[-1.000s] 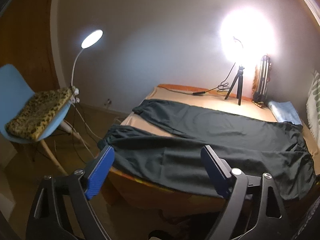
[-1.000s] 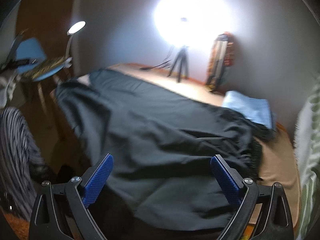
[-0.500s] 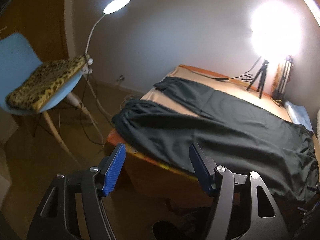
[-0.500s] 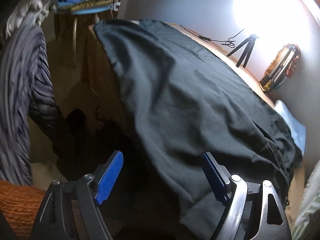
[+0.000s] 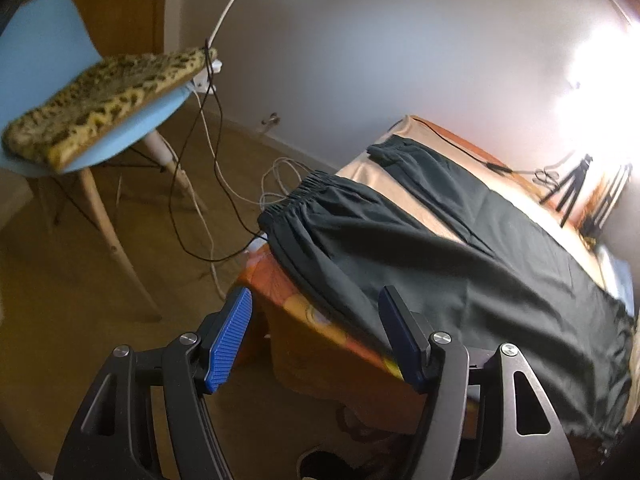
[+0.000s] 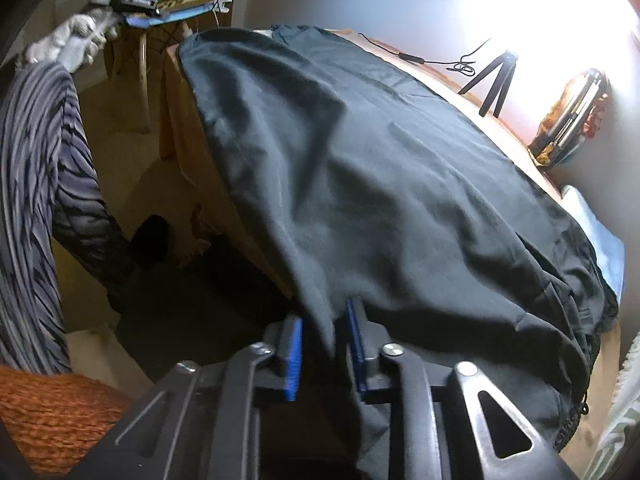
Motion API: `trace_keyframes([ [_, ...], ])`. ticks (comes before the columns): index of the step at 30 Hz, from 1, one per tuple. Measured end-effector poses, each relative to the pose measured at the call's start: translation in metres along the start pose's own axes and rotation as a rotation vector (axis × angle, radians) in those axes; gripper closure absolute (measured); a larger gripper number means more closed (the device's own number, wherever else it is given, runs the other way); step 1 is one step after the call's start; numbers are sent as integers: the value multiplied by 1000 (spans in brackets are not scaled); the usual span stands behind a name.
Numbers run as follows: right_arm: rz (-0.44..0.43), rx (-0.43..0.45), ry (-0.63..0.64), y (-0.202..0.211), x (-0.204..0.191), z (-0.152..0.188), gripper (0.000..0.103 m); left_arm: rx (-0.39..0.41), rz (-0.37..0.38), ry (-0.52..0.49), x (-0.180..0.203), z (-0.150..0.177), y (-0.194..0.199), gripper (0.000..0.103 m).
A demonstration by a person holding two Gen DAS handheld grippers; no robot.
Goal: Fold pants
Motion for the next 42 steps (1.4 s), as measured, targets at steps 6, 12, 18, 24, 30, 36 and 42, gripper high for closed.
trace_keyframes([
  [6,30,17,-17,16,16,-18,97,-27,43,68,-18,-28,-28,37],
  [12,65,33,-57,27,45,-43,98,-95,114,175,-31,-43,-59,37],
  [18,99,49,-62,30,63,-65,98,-149,133,239,-42,-52,-90,37],
  [24,94,51,-67,28,68,-74,98,-171,166,298,-50,-56,-108,37],
  [30,91,51,-84,24,74,-74,98,-173,186,341,-51,-56,-118,37],
  [36,105,57,-88,26,76,-73,98,-124,186,362,-54,-63,-114,65],
  [42,105,66,-105,26,79,-74,98,-77,157,342,-55,-68,-108,92],
])
Point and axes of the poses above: each gripper's, at about its wrist camera, not at the fingertips, and y roughly against the way its jaws point, x to its right, z to its underside, the point moved 10 cm from there along -y, roughly the way its jaws point, and after that the axes turned 12 degrees about -x, right-handed, at the moved point
